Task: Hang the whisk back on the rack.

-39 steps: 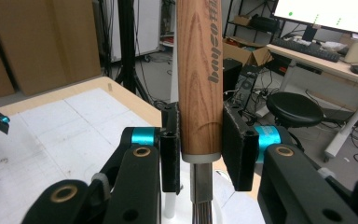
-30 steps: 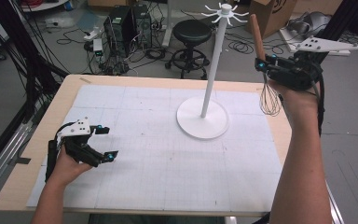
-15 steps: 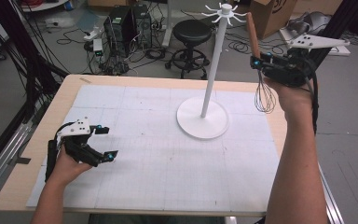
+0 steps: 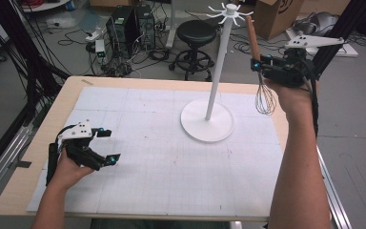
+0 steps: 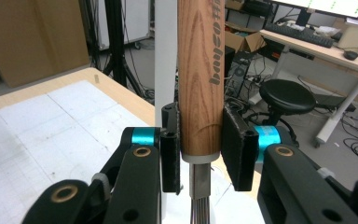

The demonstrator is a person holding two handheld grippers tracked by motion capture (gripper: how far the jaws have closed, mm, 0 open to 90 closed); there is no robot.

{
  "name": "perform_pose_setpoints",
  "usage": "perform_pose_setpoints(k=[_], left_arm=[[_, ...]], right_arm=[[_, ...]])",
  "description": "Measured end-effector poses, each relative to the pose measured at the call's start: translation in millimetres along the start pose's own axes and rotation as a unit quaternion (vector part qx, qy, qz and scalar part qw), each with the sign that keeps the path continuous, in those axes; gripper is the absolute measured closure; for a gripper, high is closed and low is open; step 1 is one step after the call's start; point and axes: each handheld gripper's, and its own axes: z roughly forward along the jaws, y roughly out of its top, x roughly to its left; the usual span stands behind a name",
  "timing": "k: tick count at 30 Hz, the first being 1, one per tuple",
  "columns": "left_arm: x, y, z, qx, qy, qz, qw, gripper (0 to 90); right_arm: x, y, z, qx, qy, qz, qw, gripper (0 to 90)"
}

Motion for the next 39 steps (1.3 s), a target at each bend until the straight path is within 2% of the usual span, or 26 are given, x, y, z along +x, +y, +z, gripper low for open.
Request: perform_pose_setpoints(k=[12,14,16,17,18,22,24,29,39], left_arm=[[1.4,-1.1,0.5,0.003,0.0,-0.002,1.0,1.6],[1.5,-1.2,0.8,0.004,0.001,-0.001,1.0,1.6],[1.4,-1.2,1.1,0.004,0.001,-0.001,1.0,1.6],[1.3,-1.2,1.1,0.004,0.0,-0.001,1.0,1.7],[1.3,-1.2,1.1,0.004,0.0,-0.002,1.0,1.6],[1.0,-1.0,1.2,0.003,0.0,-0.002,1.0,1.6],[0.9,-0.9,1.4,0.003,-0.001,-0.002,1.0,1.6],[0.5,-0.5,0.7,0.002,-0.002,0.0,1.0,1.6],[-0.4,-0.3,0.9,-0.002,-0.003,0.0,1.0,1.6]], right_arm=[[3.1,1.6,19.6,0.017,-0.002,-0.002,0.9999,71.0],[3.2,2.2,21.1,0.016,-0.003,-0.009,0.9998,70.5],[4.9,2.2,21.3,0.02,-0.007,-0.009,0.9997,66.8],[5.7,1.9,21.5,0.019,-0.011,-0.013,0.9997,61.0],[6.9,1.7,21.2,0.021,-0.013,-0.013,0.9996,60.4],[10.5,-0.5,17.6,0.018,-0.001,-0.024,0.9995,55.8],[14.7,-2.7,15.1,0.017,0.002,-0.022,0.9996,52.7],[25.9,-12.4,10.4,0.014,0.013,-0.037,0.9991,46.2],[49.4,-33.6,6.1,-0.001,0.045,-0.053,0.9976,40.8]])
